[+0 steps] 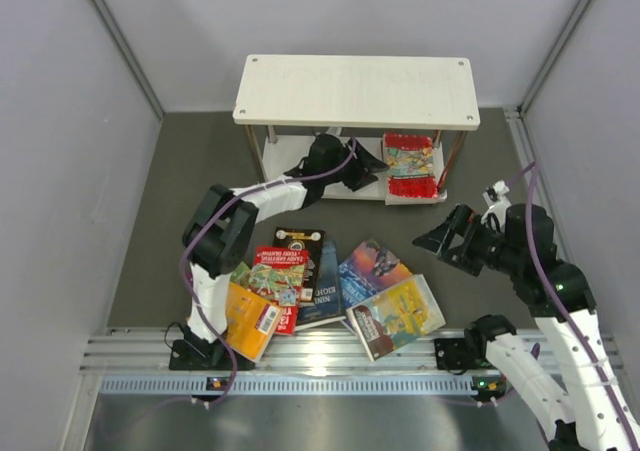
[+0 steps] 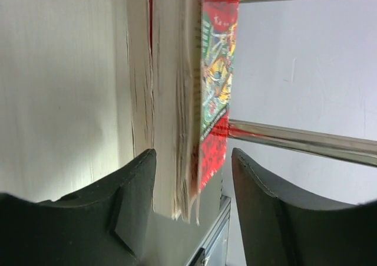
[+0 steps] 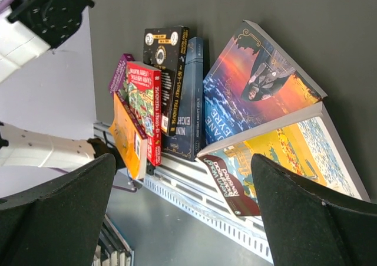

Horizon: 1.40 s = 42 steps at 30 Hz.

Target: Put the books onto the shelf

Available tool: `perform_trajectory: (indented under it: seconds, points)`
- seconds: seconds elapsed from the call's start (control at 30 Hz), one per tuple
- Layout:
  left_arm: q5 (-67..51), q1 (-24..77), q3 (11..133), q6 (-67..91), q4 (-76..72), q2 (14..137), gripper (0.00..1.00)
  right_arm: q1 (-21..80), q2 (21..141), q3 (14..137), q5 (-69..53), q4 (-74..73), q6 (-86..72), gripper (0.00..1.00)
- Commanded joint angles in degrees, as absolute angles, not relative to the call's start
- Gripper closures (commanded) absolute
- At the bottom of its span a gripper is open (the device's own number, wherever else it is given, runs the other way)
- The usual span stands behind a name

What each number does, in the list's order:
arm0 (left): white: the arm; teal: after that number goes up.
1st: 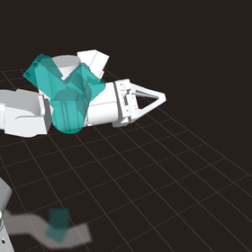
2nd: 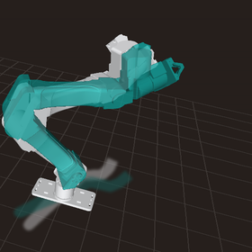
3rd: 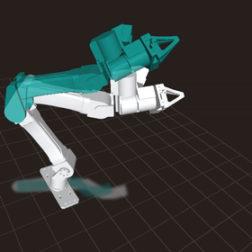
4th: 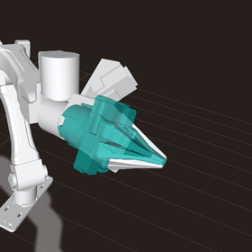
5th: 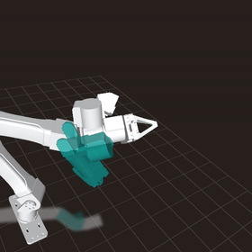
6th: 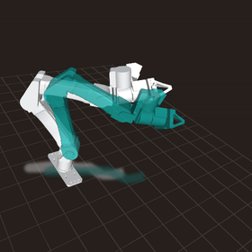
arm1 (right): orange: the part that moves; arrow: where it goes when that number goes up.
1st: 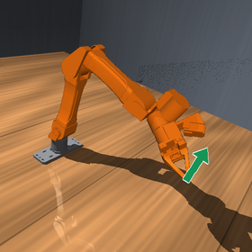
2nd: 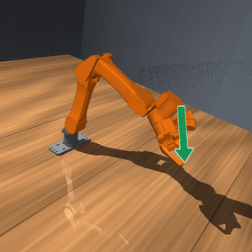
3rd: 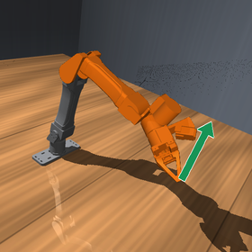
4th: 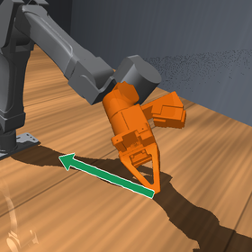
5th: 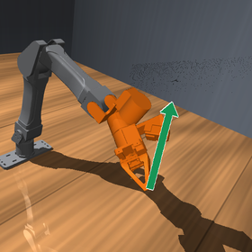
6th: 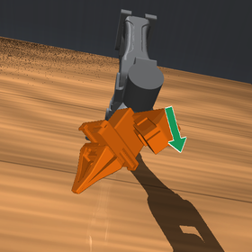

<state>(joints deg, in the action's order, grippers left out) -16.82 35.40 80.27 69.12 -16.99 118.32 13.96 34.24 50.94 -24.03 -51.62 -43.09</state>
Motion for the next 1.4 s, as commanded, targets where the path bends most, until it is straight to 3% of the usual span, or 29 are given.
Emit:
perform_trajectory:
  seconds: [0.0,0.27,0.37,0.57,0.77,1.0,1.37]
  points:
    - [-14.6,33.93,78.84,66.54,-14.95,110.31,0.41,13.71,33.58,49.84,-23.47,-49.13,-43.68,0.03]
    - [-14.59,31.03,74.62,60.22,-6.87,99.86,0.41,13.71,34.62,43.08,-21.71,-53.6,-45.17,0.03]
    - [-19.58,31.73,73.92,55.47,-0.72,97.04,0.44,13.71,36.12,37.28,-22.93,-54.76,-46.22,0.04]
    - [-19.7,39.98,72.25,42.46,15.0,90.81,0.44,13.71,34.98,31.3,-21.71,-53.53,-48.43,0.04]
    - [-22.59,46.13,64.26,38.06,18.1,84.03,0.44,13.71,33.49,26.81,-21.97,-52.56,-49.92,0.04]
    - [-19.43,53.69,61.0,32.44,25.66,83.14,0.44,13.71,32.34,22.42,-22.06,-49.75,-51.24,0.04]
    - [-14.33,63.8,58.8,31.73,24.18,90.17,0.43,13.71,31.47,18.2,-22.59,-47.11,-52.82,0.04]
